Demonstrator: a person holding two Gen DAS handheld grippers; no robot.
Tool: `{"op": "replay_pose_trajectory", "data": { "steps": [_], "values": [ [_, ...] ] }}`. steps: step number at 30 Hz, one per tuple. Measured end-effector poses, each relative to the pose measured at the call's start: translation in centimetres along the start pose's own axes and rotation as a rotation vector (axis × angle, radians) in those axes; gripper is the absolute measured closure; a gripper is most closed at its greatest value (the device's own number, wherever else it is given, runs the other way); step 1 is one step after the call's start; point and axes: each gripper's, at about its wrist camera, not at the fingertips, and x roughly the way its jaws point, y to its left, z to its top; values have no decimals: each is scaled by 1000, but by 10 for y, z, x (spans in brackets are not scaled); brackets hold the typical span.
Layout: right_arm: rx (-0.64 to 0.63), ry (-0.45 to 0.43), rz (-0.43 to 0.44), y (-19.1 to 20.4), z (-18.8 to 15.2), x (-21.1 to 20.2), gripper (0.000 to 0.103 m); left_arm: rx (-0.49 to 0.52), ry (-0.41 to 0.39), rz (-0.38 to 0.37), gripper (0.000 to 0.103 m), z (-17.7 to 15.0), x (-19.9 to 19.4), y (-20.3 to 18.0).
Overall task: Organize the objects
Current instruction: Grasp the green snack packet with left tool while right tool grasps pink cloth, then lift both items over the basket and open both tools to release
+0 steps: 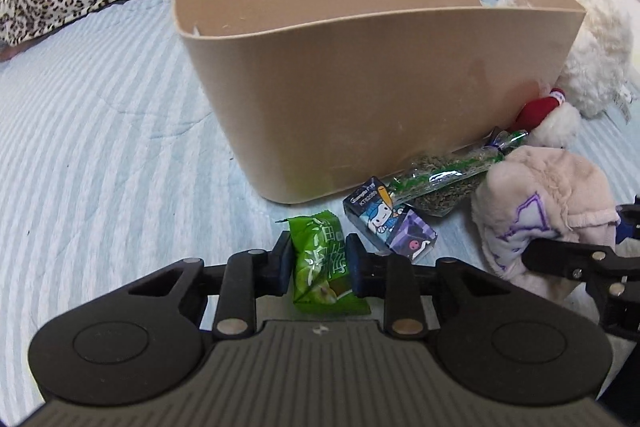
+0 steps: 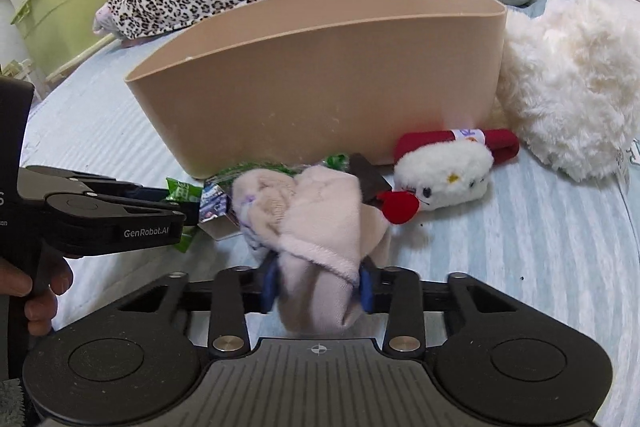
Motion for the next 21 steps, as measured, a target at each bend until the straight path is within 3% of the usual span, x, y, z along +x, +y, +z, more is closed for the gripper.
{"op": "replay_pose_trajectory", "data": {
  "steps": [12,21],
  "values": [
    [22,-68,7,-10,-5,-21,80,-34,-51,-36,78,4,-36,8],
    [69,-188,10,-24,8,-58,80,-65,-187,-24,78,9,-74,17]
  ]
}}
